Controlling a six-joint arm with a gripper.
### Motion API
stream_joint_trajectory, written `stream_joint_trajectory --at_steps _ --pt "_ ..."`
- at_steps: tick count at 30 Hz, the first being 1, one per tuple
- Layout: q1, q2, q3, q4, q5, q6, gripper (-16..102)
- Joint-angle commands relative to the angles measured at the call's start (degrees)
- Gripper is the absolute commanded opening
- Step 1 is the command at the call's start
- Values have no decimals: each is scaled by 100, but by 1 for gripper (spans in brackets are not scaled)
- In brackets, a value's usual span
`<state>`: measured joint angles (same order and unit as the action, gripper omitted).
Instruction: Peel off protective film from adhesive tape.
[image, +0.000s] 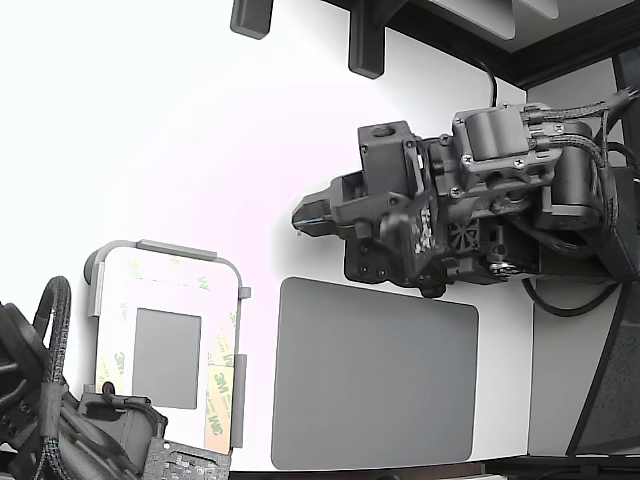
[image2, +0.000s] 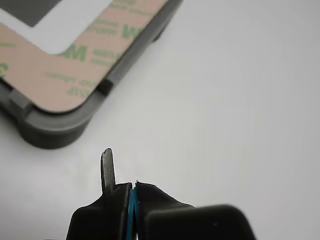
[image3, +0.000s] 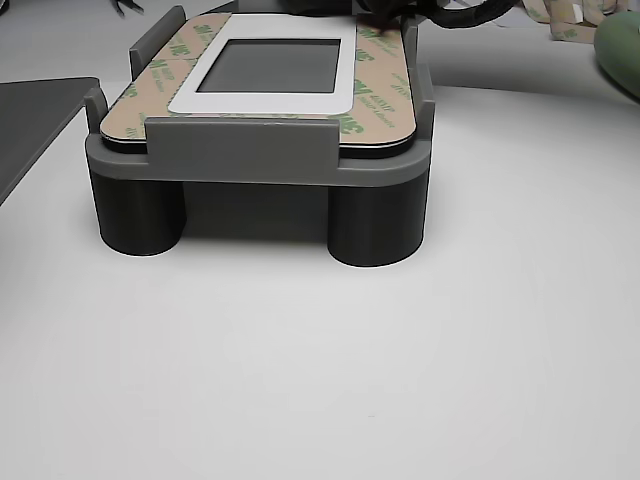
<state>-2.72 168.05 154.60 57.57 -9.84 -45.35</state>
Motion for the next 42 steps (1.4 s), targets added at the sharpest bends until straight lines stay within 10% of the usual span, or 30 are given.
stream_joint_trajectory --at_steps 1,13,18,32,42 --pt "-70 62 -132 -281 -18 -3867 -11" --pt "527 -1283 -237 -1881 158 -4939 -11" --pt "1424 -2276 -510 -2566 958 -5212 -11" --pt "3419 -5142 -2927 -1890 2628 -4869 -11" --pt "4017 -6038 -3674 -2030 2347 -5027 -11"
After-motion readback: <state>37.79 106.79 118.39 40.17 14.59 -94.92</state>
